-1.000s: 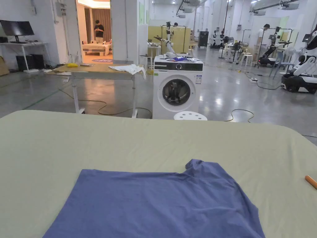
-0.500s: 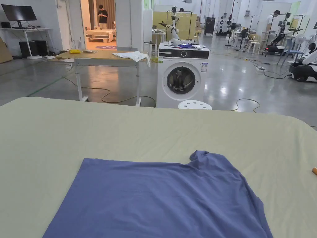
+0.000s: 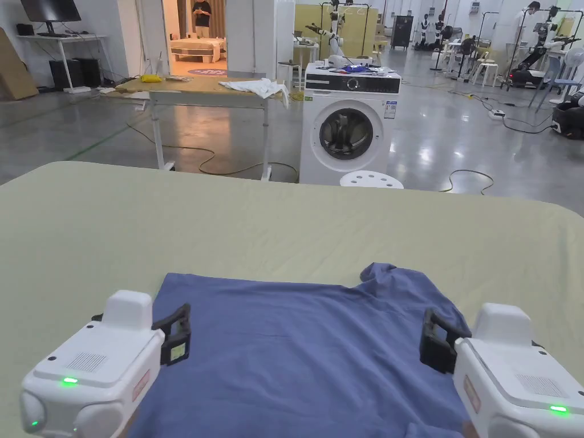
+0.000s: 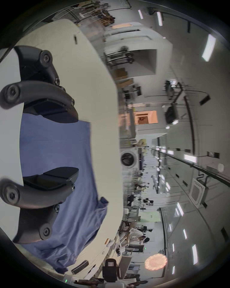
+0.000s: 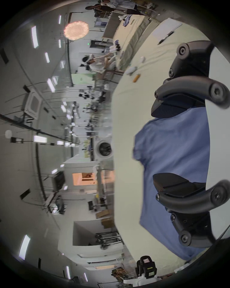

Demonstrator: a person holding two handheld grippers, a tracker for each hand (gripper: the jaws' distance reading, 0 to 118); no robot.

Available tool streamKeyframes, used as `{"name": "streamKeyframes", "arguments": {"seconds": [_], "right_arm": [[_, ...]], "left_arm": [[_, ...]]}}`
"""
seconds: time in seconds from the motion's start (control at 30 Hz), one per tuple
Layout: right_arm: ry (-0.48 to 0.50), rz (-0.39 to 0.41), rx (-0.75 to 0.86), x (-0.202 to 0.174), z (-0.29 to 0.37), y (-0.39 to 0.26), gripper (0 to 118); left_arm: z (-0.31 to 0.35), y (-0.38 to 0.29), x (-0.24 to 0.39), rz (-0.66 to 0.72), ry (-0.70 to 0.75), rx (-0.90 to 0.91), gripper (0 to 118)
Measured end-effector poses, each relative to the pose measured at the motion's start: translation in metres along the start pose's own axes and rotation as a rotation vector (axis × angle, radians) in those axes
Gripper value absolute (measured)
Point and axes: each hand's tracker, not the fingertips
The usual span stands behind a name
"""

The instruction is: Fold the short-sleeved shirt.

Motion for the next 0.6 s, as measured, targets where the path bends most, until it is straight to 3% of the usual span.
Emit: {"name": "streamKeyframes", "arguments": {"seconds": [0.03, 0.1, 0.13, 0.17, 0.2, 0.43, 0.6], "right_arm": [[0.001, 0.012, 0.031, -0.005, -0.001, 0.003, 76], [0.004, 0.003, 0.087, -0.013, -0.002, 0.008, 61], [0.003, -0.007, 0.115, -0.016, -0.003, 0.009, 44], [0.001, -0.012, 0.126, -0.019, -0.003, 0.011, 18], [-0.001, -0.009, 0.125, -0.020, -0.004, 0.012, 6], [0.004, -0.019, 0.144, -0.023, -0.001, 0.013, 0], [0.025, 0.005, 0.133, -0.019, 0.010, 0.010, 0]], "left_arm": [[-0.004, -0.002, 0.001, -0.011, 0.006, 0.031, 47], [-0.004, 0.001, 0.004, -0.016, 0.032, 0.087, 24], [-0.003, 0.003, 0.005, -0.010, 0.041, 0.106, 14], [-0.004, 0.003, 0.005, -0.001, 0.052, 0.123, 0], [-0.004, 0.003, 0.005, 0.007, 0.061, 0.133, 0], [0.002, 0.009, -0.001, 0.032, 0.040, 0.155, 0], [0.016, 0.002, -0.028, 0.044, -0.025, -0.020, 0]]}}
